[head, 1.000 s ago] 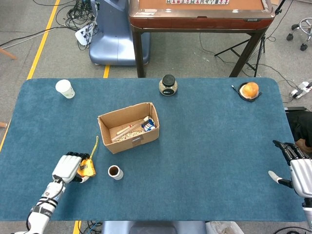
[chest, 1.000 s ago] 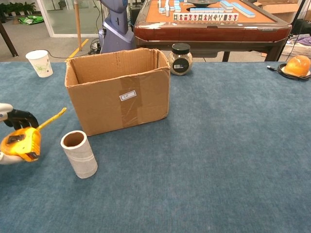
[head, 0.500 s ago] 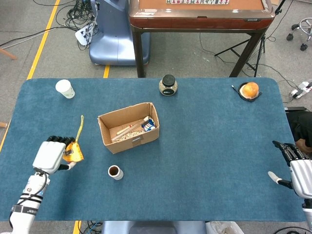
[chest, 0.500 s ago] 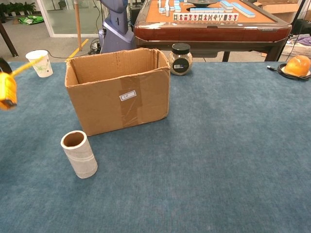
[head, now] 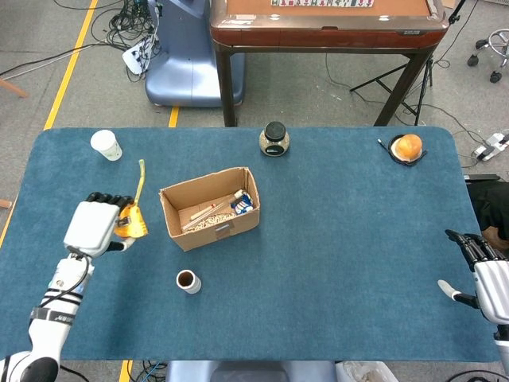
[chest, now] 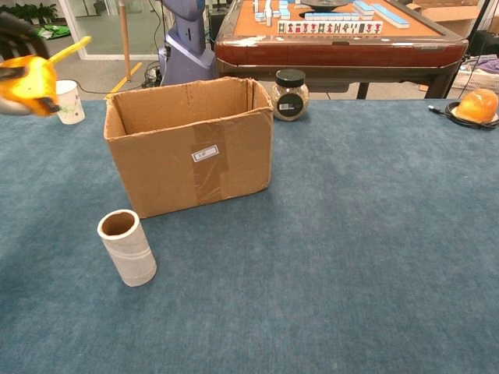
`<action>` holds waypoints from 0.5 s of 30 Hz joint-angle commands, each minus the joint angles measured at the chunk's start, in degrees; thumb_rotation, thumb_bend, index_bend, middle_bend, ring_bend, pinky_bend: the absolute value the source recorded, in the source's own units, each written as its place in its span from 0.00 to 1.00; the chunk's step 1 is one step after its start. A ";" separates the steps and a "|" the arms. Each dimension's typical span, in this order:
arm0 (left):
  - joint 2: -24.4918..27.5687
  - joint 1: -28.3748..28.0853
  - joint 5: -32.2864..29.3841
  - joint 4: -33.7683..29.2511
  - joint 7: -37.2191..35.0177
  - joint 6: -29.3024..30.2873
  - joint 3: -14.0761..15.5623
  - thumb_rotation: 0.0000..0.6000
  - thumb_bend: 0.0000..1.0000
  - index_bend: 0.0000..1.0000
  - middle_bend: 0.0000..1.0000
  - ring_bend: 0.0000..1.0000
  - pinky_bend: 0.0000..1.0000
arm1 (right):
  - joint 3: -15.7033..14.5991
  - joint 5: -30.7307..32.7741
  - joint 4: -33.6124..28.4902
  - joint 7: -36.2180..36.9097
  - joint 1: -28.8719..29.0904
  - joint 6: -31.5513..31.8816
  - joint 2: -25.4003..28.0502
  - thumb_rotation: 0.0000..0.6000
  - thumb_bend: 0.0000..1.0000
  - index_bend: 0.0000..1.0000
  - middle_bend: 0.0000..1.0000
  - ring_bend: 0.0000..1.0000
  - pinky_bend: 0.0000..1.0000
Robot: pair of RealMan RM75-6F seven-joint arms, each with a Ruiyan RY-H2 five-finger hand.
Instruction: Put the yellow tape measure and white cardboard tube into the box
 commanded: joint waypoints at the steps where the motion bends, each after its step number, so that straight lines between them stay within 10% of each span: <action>1: -2.05 -3.73 -3.26 0.31 3.25 -1.28 -1.83 1.00 0.19 0.61 0.64 0.30 0.23 | 0.00 -0.01 0.04 0.16 -0.02 0.03 0.10 1.00 0.11 0.18 0.27 0.19 0.43; 15: -8.69 -13.39 -13.05 4.79 9.34 -2.49 -3.31 1.00 0.19 0.55 0.62 0.30 0.23 | -0.08 -0.25 0.15 1.09 -0.12 0.16 0.57 1.00 0.11 0.18 0.27 0.19 0.43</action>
